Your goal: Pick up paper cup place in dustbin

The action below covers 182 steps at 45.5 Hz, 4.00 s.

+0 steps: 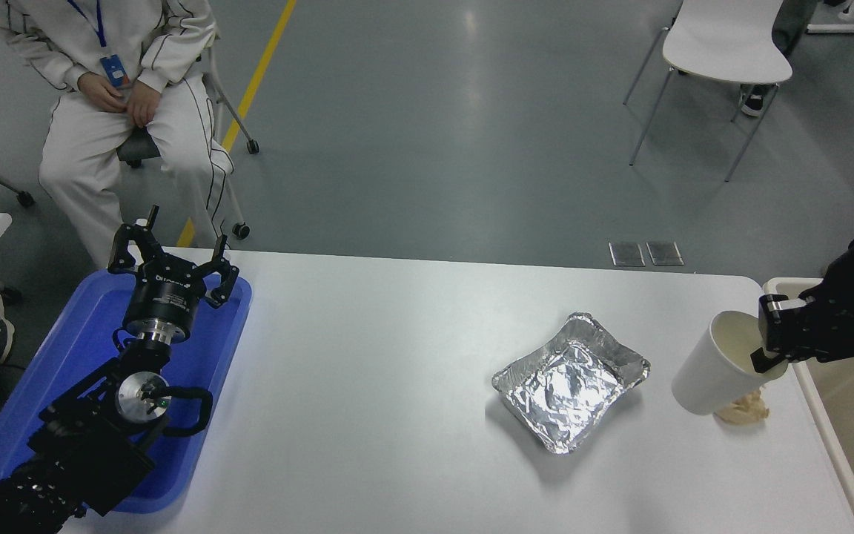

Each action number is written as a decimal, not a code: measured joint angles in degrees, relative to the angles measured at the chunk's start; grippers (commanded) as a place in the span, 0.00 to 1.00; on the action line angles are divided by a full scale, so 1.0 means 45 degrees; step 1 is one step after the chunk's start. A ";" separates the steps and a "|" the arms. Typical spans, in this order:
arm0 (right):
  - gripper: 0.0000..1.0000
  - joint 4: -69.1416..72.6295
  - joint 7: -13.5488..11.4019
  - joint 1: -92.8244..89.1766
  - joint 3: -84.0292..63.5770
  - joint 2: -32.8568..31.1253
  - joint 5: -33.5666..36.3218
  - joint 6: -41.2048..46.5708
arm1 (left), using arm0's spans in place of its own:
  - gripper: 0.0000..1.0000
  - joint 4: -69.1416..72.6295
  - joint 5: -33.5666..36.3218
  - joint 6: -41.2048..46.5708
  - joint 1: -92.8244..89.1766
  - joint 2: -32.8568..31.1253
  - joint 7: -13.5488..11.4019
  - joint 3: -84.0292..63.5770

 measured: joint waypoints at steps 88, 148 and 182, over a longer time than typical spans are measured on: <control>0.00 -0.9627 -0.0061 -0.8267 0.3002 -0.3826 -0.1106 0.0065 | 1.00 0.0020 0.0000 0.0000 0.0006 0.0000 0.0000 0.0007; 0.00 -1.5609 -0.2221 -2.0617 1.0544 -0.0543 0.4135 -0.8669 | 1.00 0.0022 0.0000 0.0000 0.0004 0.0000 -0.0003 0.0008; 0.99 -1.6192 -0.3586 -2.1044 1.1412 0.0269 0.4240 -1.1018 | 1.00 0.0021 0.0002 0.0000 0.0000 0.0000 -0.0002 0.0007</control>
